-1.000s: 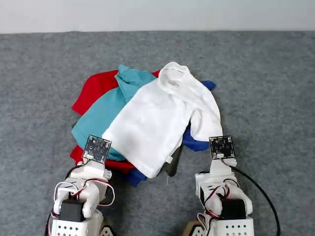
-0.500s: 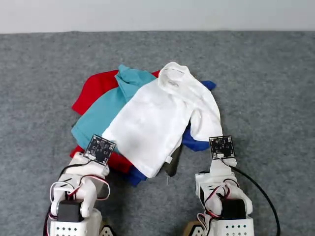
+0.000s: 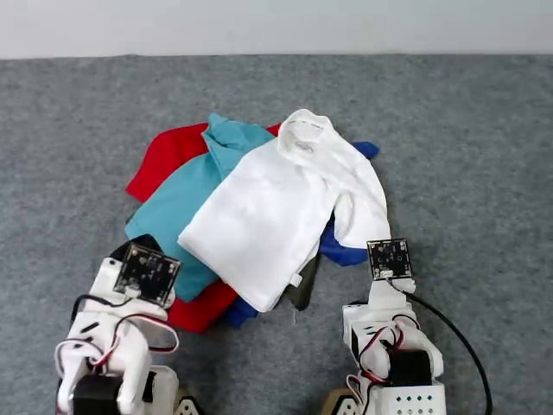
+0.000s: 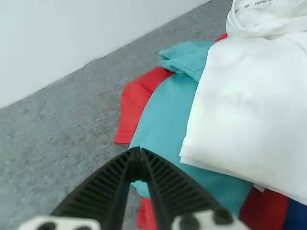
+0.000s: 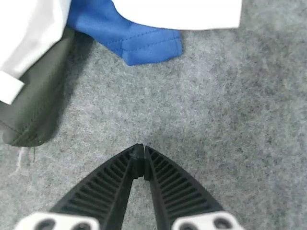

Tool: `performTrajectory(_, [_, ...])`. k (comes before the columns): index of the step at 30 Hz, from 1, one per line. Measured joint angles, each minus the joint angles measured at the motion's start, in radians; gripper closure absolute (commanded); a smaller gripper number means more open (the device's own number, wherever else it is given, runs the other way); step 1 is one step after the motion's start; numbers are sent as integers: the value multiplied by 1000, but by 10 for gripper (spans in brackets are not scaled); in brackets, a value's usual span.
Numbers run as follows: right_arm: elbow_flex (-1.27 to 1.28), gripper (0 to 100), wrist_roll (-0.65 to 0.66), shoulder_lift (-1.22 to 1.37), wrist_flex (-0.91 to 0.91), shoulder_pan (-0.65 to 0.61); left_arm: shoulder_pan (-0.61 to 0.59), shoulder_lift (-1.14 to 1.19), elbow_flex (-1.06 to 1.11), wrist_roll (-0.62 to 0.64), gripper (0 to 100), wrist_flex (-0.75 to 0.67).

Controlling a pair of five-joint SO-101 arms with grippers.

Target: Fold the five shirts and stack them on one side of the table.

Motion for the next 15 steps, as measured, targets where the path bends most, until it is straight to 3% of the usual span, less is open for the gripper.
performTrajectory(6, [0,990,0,0,0,0,-2,273,-321,0,992,117])
performTrajectory(15, [0,990,0,0,0,0,-2,980,-913,0,992,440])
